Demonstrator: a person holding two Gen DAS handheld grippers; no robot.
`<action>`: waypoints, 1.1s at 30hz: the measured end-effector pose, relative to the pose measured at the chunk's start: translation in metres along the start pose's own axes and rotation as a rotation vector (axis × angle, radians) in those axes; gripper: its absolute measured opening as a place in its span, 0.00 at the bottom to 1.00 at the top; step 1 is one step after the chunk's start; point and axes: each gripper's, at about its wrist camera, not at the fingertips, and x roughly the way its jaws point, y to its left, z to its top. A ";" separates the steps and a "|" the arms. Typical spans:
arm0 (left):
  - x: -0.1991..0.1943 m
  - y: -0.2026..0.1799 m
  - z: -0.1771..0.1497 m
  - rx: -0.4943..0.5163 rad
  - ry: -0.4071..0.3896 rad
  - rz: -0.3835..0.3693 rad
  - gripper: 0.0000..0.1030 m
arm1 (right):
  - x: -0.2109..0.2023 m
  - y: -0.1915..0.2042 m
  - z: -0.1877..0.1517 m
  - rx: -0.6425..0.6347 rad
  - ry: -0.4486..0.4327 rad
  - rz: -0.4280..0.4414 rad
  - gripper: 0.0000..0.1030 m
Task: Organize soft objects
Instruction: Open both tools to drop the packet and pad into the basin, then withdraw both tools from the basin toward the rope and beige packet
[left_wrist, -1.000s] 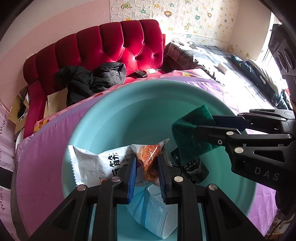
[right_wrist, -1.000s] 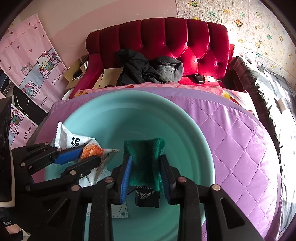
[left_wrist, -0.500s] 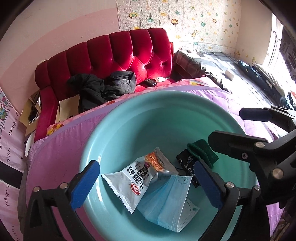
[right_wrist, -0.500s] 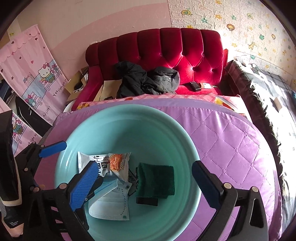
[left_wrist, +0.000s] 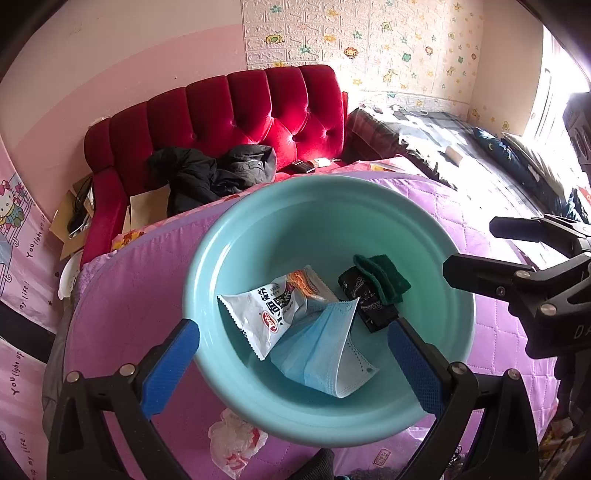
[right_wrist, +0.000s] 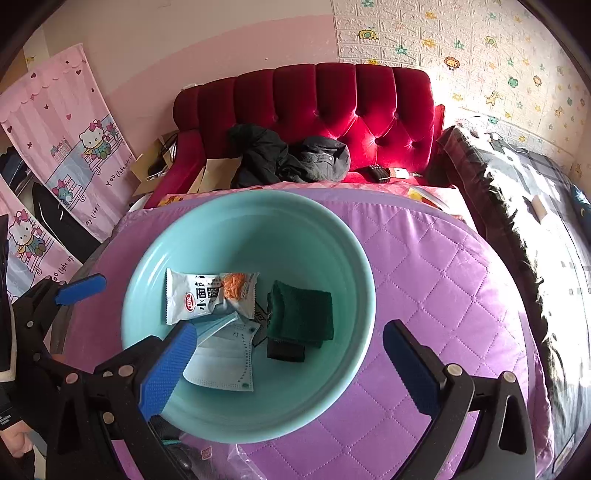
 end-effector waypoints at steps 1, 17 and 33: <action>-0.004 -0.001 -0.003 -0.001 0.000 -0.003 1.00 | -0.004 0.001 -0.003 -0.003 -0.001 -0.004 1.00; -0.073 -0.017 -0.042 0.005 -0.063 0.021 1.00 | -0.066 0.008 -0.057 -0.026 0.014 -0.041 1.00; -0.124 -0.044 -0.111 -0.041 -0.048 -0.023 1.00 | -0.110 0.025 -0.115 -0.071 0.004 -0.027 1.00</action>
